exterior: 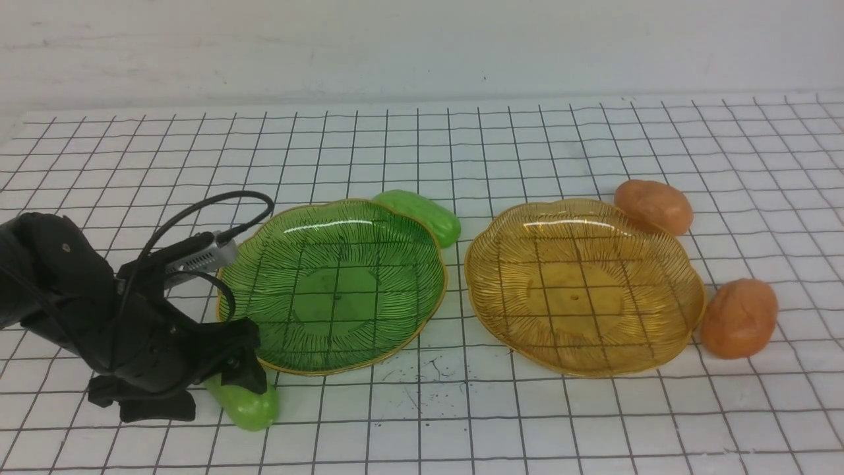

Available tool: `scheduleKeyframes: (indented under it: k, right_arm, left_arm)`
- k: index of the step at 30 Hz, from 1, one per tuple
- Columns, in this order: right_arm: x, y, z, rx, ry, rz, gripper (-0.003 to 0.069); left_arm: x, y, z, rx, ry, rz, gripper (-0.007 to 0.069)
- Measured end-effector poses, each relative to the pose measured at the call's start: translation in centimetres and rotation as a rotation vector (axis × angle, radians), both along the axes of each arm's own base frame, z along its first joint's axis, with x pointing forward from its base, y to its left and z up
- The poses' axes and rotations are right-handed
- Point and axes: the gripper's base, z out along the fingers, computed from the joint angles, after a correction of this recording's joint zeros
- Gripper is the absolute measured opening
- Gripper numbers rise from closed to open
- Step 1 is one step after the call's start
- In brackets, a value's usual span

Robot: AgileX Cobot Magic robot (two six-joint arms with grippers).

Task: Put different types of vegetables on the plate.
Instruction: 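Put the green cucumber next to the left plate into that plate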

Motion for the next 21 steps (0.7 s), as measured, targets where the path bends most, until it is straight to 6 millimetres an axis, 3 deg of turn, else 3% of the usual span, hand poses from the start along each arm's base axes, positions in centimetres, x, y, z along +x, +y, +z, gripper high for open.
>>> scheduleKeyframes:
  k: [8, 12, 15, 21]
  right_arm:
    - [0.0, 0.0, 0.0, 0.0, 0.001, 0.0, -0.0014]
    - [0.0, 0.0, 0.0, 0.0, 0.001, 0.0, -0.0014]
    - [0.0, 0.0, 0.0, 0.0, 0.001, 0.0, -0.0014]
    - [0.0, 0.0, 0.0, -0.001, 0.001, 0.001, -0.0014]
  left_arm:
    - [0.3, -0.2, -0.7, -0.017, 0.018, 0.015, 0.06]
    - [0.2, -0.3, -0.6, -0.024, 0.034, 0.01, 0.0502]
    - [0.0, -0.2, -0.5, -0.012, 0.051, -0.013, 0.0383]
    - [-0.8, 0.0, 0.3, 0.029, 0.071, -0.074, 0.0375]
